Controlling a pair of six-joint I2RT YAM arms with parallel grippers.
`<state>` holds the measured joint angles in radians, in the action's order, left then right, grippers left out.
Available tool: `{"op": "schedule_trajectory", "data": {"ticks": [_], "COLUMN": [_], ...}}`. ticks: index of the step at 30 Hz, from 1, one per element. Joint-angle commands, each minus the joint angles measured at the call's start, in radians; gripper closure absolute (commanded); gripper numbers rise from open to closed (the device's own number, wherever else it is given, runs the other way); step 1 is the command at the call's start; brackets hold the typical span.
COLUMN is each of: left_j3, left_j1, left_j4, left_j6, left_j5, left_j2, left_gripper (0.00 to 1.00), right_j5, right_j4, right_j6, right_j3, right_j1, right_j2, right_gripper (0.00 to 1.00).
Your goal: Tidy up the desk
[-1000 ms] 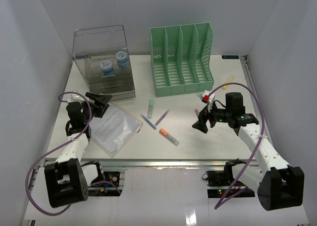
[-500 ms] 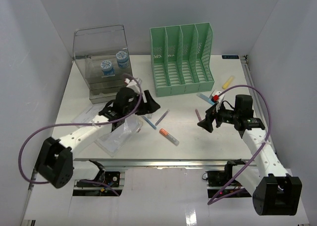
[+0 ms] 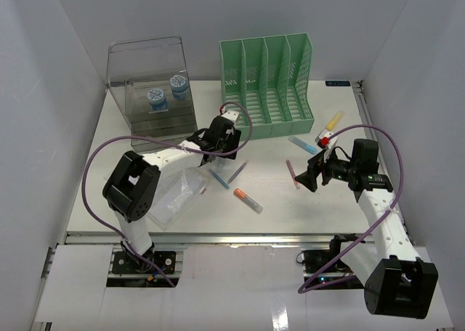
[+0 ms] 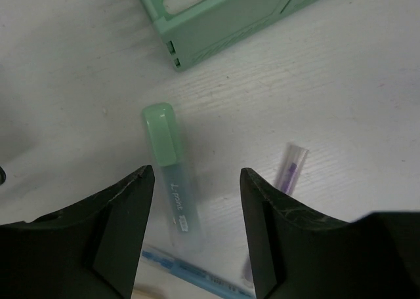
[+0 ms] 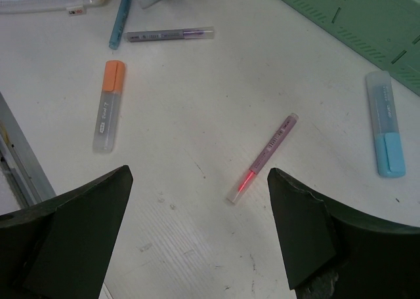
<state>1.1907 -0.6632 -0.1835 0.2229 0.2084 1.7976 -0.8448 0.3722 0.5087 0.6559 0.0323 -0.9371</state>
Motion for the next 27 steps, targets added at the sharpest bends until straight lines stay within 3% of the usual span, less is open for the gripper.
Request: {"op": "schedule_trajectory", "data": {"ticks": [1,15,27], "left_j3": [0.068,0.067,0.063], "left_j1": [0.001,0.001,0.002], "left_j4": [-0.038,-0.061,-0.087], "left_j6": [-0.059,0.006,0.047], "left_j5": [0.064,0.102,0.092], "left_j2": [0.041,0.114,0.156], "left_gripper": [0.36,0.44,0.59], "right_j5": [-0.035,-0.037,-0.048], "right_j4": [0.008,0.007,0.007], "right_j6": [0.014,0.017,0.017], "right_j3": [-0.006,-0.006,-0.009], "right_j1": [0.012,0.023,0.033], "right_j2": [0.009,-0.003,0.005], "right_gripper": [0.10,0.10,0.10]}}
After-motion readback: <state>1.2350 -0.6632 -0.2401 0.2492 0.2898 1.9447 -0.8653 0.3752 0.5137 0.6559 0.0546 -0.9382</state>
